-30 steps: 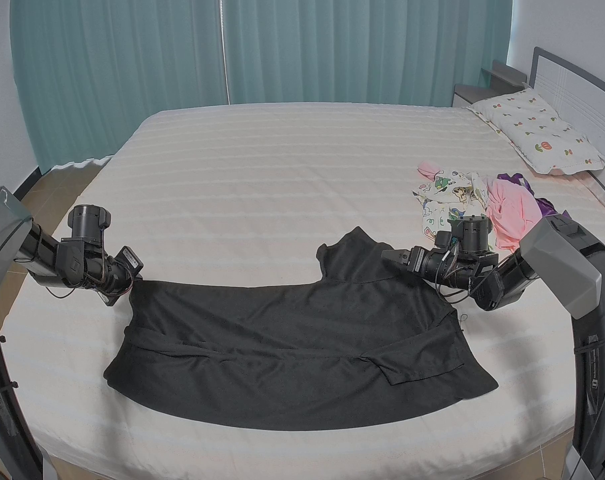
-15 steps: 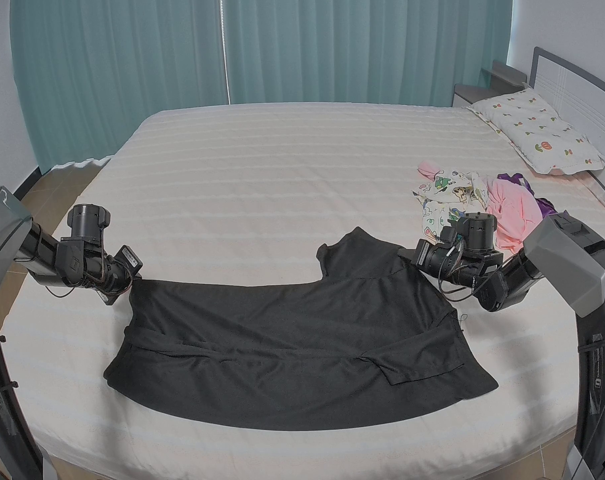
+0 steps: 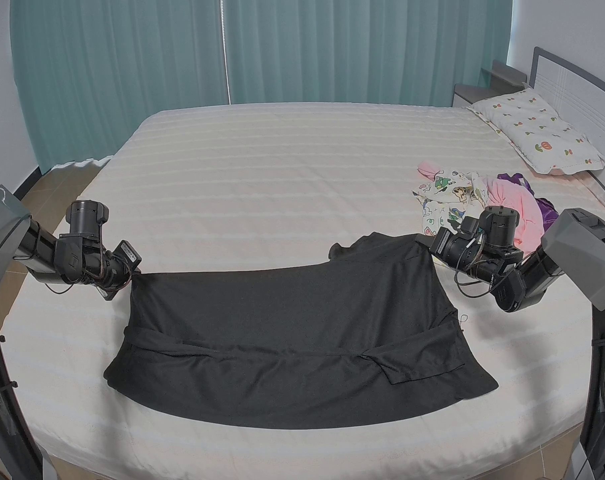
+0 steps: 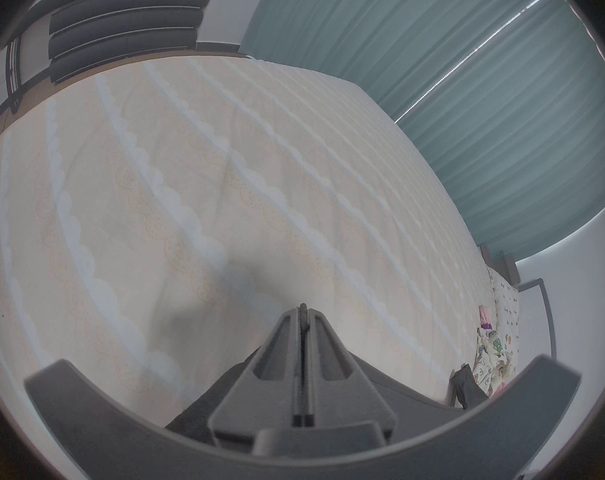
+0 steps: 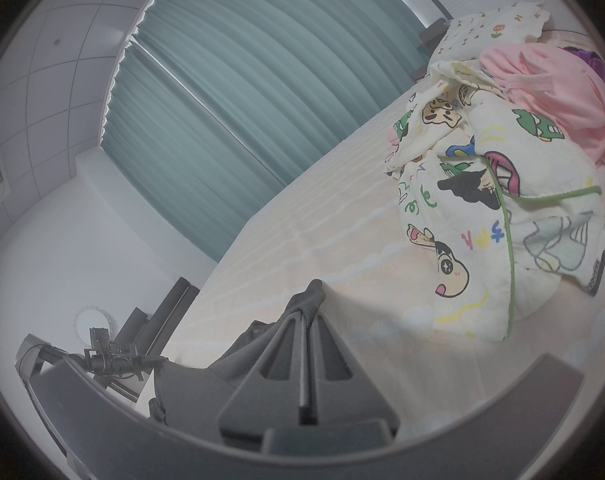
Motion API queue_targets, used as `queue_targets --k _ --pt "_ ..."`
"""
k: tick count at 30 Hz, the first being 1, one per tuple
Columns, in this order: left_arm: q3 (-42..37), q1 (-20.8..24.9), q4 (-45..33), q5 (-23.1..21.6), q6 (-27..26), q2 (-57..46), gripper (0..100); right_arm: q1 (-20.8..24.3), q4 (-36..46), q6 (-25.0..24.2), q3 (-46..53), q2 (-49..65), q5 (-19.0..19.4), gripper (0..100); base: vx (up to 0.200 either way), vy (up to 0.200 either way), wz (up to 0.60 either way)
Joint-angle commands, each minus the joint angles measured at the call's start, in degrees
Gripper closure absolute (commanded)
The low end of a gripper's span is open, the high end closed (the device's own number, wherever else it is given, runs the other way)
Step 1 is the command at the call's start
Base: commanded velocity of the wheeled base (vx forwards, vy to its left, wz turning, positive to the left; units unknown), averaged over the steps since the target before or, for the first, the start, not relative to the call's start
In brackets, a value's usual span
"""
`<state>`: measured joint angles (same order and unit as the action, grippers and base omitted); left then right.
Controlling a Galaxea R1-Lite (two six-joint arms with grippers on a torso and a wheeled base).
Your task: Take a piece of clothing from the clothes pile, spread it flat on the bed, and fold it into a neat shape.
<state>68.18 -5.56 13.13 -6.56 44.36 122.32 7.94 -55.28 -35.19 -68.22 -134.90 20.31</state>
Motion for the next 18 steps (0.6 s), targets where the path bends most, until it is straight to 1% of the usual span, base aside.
queue_targets --k 1,9,18 --pt "0.02 -0.15 0.05 0.05 -0.06 -0.42 100 -0.03 -0.61 -0.31 0.98 0.96 -0.09 100 0.000 0.000 0.00" --pt "-0.07 -0.51 -0.03 -0.38 0.20 -1.38 100 -1.43 -0.88 -0.58 3.27 1.92 0.26 100 0.000 0.000 0.00" --pt "-1.03 -0.86 -0.12 -0.74 0.02 -2.09 100 -1.34 -2.11 -0.67 6.87 4.12 0.52 100 0.000 0.000 0.00"
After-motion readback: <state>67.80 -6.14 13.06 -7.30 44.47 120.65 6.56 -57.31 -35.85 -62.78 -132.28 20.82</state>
